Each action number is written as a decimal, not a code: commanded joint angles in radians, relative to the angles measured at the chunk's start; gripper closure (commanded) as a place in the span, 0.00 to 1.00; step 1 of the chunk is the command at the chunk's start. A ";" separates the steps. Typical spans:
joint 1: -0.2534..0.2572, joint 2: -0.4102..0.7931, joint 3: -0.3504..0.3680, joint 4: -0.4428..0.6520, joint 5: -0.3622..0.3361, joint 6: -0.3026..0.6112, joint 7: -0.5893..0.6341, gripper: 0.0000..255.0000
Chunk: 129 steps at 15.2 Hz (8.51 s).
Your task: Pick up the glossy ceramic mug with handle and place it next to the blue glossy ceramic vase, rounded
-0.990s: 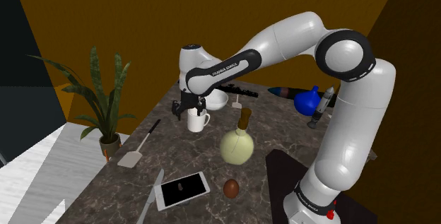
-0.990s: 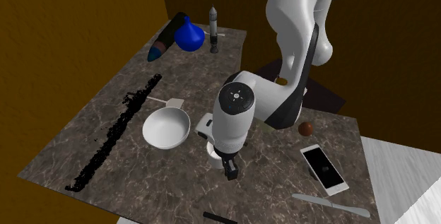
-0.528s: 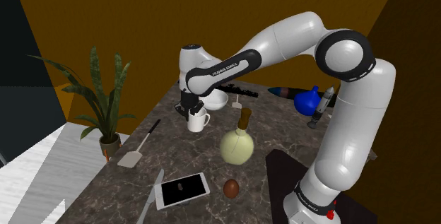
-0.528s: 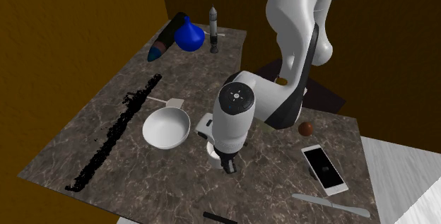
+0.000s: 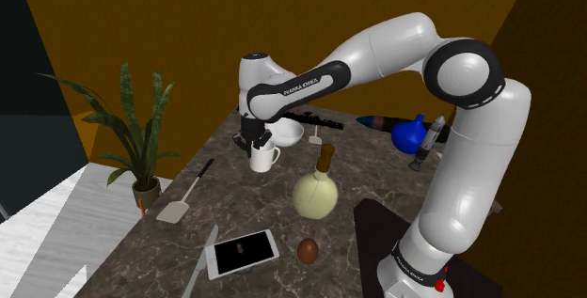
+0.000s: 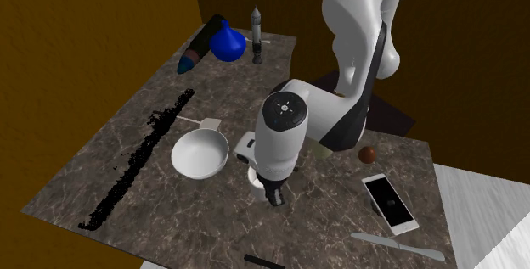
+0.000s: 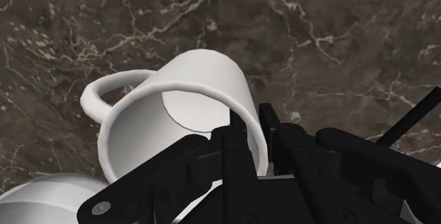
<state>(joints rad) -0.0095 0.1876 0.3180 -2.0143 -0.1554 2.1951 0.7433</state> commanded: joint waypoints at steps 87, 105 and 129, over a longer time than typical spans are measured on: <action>-0.430 -0.255 -0.567 0.318 0.108 -0.503 -1.078 1.00; -0.445 -0.244 -0.585 0.102 0.110 -0.275 -1.101 1.00; -0.450 -0.151 -0.590 -0.123 0.133 0.040 -1.112 1.00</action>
<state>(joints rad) -0.4582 0.0276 -0.2715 -2.1356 -0.0256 2.2232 -0.3650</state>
